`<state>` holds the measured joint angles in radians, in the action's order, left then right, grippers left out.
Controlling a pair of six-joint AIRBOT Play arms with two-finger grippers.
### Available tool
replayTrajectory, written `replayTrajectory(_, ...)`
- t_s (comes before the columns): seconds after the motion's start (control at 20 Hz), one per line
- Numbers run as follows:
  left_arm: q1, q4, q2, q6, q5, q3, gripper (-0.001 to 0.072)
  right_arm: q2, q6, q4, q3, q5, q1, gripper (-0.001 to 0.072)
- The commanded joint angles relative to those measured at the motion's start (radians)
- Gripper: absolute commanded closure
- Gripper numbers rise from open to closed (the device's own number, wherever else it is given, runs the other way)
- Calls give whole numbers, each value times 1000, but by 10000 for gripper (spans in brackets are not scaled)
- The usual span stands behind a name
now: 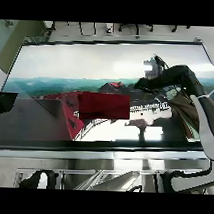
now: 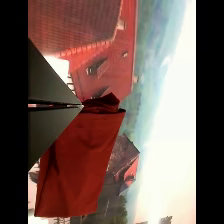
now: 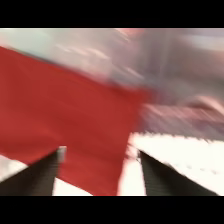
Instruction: Fold the shirts.
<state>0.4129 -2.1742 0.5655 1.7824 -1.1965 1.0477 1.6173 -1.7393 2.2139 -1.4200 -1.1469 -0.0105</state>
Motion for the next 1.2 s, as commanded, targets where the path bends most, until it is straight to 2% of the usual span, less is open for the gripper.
replayTrajectory(0.0, 1, 0, -4, 0, -2, -3, 696, 37, -39, 11, 105, -72, 93, 66)
replayTrajectory(0.25, 1, 0, -4, 0, -3, -3, 696, 162, -129, 221, 113, -44, 18, 65)
replayTrajectory(0.6, 1, 1, -4, 1, -3, -3, 696, 259, -127, 256, 112, 53, -130, 66)
replayTrajectory(0.65, 1, 1, -4, 1, -3, -3, 696, 259, -127, 259, 111, 63, -142, 96)
replayTrajectory(0.75, 1, 1, -4, 1, -3, -3, 696, 258, -128, 263, 96, 61, -153, 621)
replayTrajectory(0.8, 1, 2, -4, 1, -3, -3, 696, 256, -128, 264, 80, 50, -153, 691)
replayTrajectory(1.15, 1, 1, -4, 1, -11, -3, 696, 67, -124, 262, -123, 19, -53, 692)
